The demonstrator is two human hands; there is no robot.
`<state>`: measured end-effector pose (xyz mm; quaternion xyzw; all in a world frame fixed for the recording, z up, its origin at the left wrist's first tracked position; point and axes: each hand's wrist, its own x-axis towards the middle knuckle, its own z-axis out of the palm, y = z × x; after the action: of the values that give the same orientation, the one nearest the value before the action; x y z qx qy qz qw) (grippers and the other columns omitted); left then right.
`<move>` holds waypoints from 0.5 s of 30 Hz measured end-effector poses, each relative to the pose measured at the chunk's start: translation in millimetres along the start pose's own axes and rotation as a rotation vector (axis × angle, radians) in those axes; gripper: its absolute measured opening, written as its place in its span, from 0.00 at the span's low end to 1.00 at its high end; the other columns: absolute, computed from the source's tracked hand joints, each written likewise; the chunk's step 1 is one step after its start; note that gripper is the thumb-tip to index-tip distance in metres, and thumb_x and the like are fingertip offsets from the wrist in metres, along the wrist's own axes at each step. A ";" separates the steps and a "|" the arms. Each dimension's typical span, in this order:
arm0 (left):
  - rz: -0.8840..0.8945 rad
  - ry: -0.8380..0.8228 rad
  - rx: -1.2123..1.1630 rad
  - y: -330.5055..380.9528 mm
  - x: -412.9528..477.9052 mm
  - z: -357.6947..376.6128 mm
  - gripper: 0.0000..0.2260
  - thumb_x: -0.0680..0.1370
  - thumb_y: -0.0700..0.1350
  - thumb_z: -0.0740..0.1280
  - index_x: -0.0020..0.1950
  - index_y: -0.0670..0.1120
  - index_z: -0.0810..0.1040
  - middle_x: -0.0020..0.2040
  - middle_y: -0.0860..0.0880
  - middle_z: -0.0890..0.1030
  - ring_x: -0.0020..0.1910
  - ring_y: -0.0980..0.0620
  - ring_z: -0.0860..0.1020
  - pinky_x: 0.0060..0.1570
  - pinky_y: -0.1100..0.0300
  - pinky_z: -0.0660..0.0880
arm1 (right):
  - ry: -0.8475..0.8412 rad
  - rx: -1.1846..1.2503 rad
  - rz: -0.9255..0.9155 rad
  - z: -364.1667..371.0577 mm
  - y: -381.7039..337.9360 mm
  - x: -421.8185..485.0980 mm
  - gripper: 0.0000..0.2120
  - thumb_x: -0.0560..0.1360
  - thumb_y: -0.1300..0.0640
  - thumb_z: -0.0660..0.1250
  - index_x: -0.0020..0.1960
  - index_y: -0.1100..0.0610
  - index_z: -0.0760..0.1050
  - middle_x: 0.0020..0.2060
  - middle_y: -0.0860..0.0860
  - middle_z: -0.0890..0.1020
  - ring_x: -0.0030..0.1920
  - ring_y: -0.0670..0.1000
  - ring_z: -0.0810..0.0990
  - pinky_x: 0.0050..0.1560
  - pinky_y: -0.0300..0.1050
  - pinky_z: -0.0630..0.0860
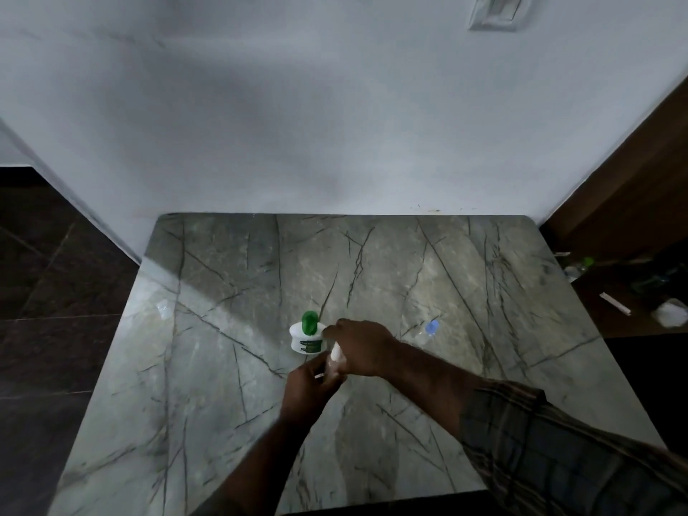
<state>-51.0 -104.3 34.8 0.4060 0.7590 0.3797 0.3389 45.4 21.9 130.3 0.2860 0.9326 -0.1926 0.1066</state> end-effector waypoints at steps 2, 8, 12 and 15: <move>-0.012 0.000 -0.012 1.0 1.3 0.2 0.17 0.70 0.47 0.77 0.58 0.54 0.82 0.49 0.59 0.85 0.45 0.73 0.80 0.44 0.75 0.76 | -0.024 0.010 -0.060 -0.6 0.2 -0.2 0.16 0.72 0.51 0.69 0.59 0.53 0.74 0.52 0.55 0.78 0.50 0.59 0.80 0.48 0.50 0.75; 0.014 0.001 -0.003 -0.3 1.5 0.9 0.12 0.70 0.49 0.77 0.53 0.55 0.83 0.45 0.61 0.85 0.44 0.66 0.82 0.44 0.70 0.77 | 0.035 -0.007 0.057 5.3 -0.9 4.8 0.24 0.70 0.41 0.70 0.58 0.56 0.74 0.50 0.58 0.82 0.50 0.59 0.81 0.46 0.49 0.75; 0.005 0.002 -0.052 3.4 2.5 -0.1 0.15 0.71 0.48 0.76 0.57 0.55 0.83 0.42 0.70 0.82 0.45 0.71 0.81 0.43 0.76 0.74 | 0.069 0.045 0.037 10.2 1.5 4.8 0.16 0.72 0.48 0.68 0.57 0.55 0.75 0.49 0.58 0.82 0.50 0.60 0.81 0.46 0.48 0.74; 0.006 0.002 -0.051 5.8 2.2 -0.1 0.18 0.71 0.47 0.77 0.58 0.59 0.80 0.43 0.70 0.81 0.45 0.71 0.80 0.43 0.77 0.75 | 0.111 0.086 0.140 12.6 -1.5 5.7 0.23 0.72 0.40 0.69 0.56 0.57 0.77 0.50 0.57 0.83 0.50 0.57 0.82 0.46 0.47 0.74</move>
<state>-49.9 -100.2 39.3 0.3992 0.7483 0.4003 0.3472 41.0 18.2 117.7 0.3651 0.9056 -0.2084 0.0559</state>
